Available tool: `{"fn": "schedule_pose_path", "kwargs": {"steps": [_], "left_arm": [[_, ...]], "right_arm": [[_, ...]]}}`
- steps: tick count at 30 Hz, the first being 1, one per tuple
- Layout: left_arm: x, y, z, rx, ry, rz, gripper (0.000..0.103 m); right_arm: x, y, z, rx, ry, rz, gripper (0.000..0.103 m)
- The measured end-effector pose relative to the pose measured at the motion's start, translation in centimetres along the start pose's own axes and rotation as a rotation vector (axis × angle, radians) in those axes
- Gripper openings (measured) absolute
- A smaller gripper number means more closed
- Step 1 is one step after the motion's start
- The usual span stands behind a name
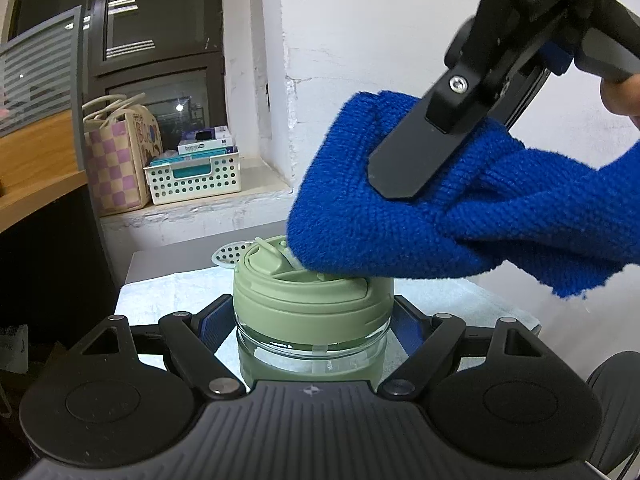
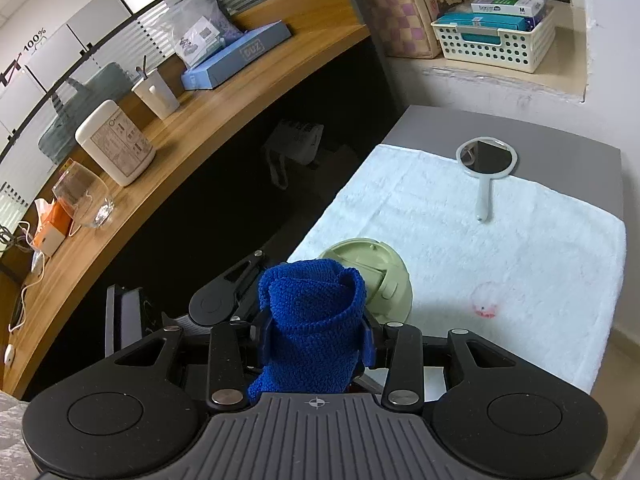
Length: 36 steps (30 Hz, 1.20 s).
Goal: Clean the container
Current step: 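Wipe the jar lid with the blue cloth in the right gripper, then pull the blue cloth away from the jar with the right gripper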
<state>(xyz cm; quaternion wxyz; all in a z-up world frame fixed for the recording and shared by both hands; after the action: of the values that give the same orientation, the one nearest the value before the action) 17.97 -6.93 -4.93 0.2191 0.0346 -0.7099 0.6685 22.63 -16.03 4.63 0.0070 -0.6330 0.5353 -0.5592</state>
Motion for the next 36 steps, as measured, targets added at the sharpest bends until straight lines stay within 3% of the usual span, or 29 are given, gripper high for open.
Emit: {"fn": "schedule_pose_path", "kwargs": {"steps": [15, 18, 29, 36], "left_arm": [[1.1, 1.2, 1.5, 0.017, -0.002, 0.008, 0.087], [1.4, 1.3, 1.8, 0.016, 0.002, 0.009, 0.087], [2.2, 1.7, 0.9, 0.046, 0.023, 0.015, 0.087], [2.4, 1.4, 0.6, 0.013, 0.001, 0.03, 0.091]], "right_arm": [[1.4, 0.0, 2.3, -0.06, 0.062, 0.062, 0.043], [1.8, -0.4, 3.0, -0.077, 0.11, 0.097, 0.042], [0.5, 0.0, 4.3, -0.13, 0.067, 0.107, 0.043], [0.7, 1.2, 5.8, -0.171, 0.117, 0.141, 0.042]]}}
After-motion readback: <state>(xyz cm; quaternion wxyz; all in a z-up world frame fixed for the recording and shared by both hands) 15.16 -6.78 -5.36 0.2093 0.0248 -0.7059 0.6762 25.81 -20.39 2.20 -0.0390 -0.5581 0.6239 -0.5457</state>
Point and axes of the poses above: each gripper's, at about its wrist camera, not at the fingertips, and x roughly against the way its jaws point, z to its right, y to its underside, the point moved 7 cm from there along -x, roughly the way its jaws point, and after that the axes turned 5 degrees about x, right-handed, at the moved point
